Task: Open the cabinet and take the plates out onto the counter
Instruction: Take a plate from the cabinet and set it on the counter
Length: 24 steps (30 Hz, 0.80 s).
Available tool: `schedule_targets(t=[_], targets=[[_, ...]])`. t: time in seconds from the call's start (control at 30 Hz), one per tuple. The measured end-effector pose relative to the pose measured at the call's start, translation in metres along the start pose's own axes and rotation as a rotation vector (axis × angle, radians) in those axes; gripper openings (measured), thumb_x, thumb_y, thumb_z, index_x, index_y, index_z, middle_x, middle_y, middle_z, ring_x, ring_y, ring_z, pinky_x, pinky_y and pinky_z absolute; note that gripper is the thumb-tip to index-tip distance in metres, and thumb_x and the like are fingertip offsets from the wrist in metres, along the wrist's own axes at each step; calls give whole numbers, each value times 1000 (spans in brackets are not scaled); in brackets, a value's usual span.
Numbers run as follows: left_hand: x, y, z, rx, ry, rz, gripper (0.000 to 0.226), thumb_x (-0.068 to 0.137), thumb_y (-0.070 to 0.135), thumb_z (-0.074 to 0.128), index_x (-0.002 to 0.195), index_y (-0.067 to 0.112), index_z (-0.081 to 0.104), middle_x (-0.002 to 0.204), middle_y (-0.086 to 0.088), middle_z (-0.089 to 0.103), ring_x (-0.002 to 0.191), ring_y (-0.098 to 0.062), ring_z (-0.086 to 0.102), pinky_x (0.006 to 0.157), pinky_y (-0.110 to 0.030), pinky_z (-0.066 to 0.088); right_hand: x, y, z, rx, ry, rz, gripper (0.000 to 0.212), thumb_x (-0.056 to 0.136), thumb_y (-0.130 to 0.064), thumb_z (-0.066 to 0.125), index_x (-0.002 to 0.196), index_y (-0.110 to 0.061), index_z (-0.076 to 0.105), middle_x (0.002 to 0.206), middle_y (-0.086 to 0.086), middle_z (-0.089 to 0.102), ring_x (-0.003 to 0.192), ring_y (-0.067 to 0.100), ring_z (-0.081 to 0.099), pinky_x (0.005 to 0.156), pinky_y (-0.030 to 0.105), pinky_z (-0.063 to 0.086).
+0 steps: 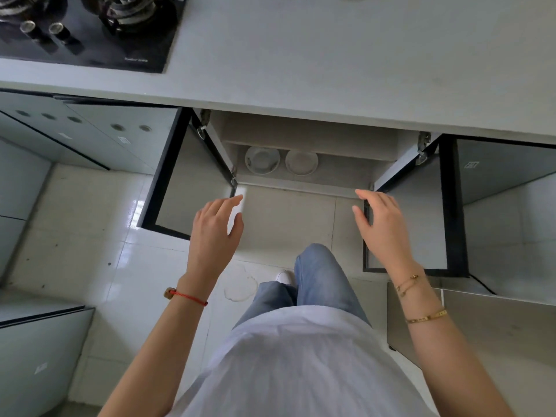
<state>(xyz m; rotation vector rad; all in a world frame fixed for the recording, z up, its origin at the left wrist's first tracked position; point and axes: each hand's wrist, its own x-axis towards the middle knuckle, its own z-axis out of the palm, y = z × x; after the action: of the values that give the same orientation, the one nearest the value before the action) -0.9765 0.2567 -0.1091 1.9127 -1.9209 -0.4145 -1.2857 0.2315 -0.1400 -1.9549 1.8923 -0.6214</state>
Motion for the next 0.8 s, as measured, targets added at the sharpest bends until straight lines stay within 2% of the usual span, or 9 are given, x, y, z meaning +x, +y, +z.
schedule_targets(t=[0.17, 0.3, 0.43, 0.53, 0.67, 0.8], targets=[[50, -24, 40, 6, -19, 23, 32, 93, 10, 57, 126, 9, 61, 116, -6, 68, 107, -25, 62, 95, -39, 46, 42, 19, 41, 18, -31, 7, 32, 94, -19, 56, 124, -10, 59, 119, 6, 63, 115, 23, 53, 101, 36, 45], [92, -49, 98, 16, -34, 24, 31, 92, 10, 58, 123, 10, 63, 114, -4, 69, 103, -26, 62, 92, -37, 46, 80, 54, 94, 25, -70, 9, 32, 93, -21, 54, 123, -11, 59, 117, 5, 64, 112, 23, 55, 99, 37, 47], [136, -80, 177, 25, -33, 26, 31, 92, 12, 56, 123, 12, 63, 112, -3, 68, 101, -27, 62, 89, -36, 46, 124, 105, 159, 21, -84, 12, 31, 92, -18, 57, 122, -10, 60, 114, 7, 65, 109, 25, 56, 97, 34, 43], [168, -105, 244, 16, -31, 35, 34, 92, 13, 56, 126, 12, 61, 112, -3, 68, 102, -26, 61, 91, -34, 43, 156, 151, 211, 3, -101, 23, 32, 93, -19, 57, 123, -10, 60, 116, 7, 66, 110, 26, 57, 96, 37, 47], [204, -140, 334, -6, -16, 41, 35, 92, 11, 57, 126, 9, 60, 114, -9, 68, 103, -30, 62, 90, -43, 50, 194, 212, 282, -30, -99, 37, 33, 93, -21, 57, 124, -11, 59, 116, 6, 66, 110, 25, 57, 94, 37, 47], [238, -185, 428, -39, 2, 78, 37, 89, 8, 59, 126, 7, 61, 109, -16, 68, 98, -33, 65, 88, -44, 52, 222, 269, 364, -49, -75, 54, 33, 92, -18, 60, 123, -7, 60, 114, 10, 67, 106, 30, 59, 91, 37, 46]])
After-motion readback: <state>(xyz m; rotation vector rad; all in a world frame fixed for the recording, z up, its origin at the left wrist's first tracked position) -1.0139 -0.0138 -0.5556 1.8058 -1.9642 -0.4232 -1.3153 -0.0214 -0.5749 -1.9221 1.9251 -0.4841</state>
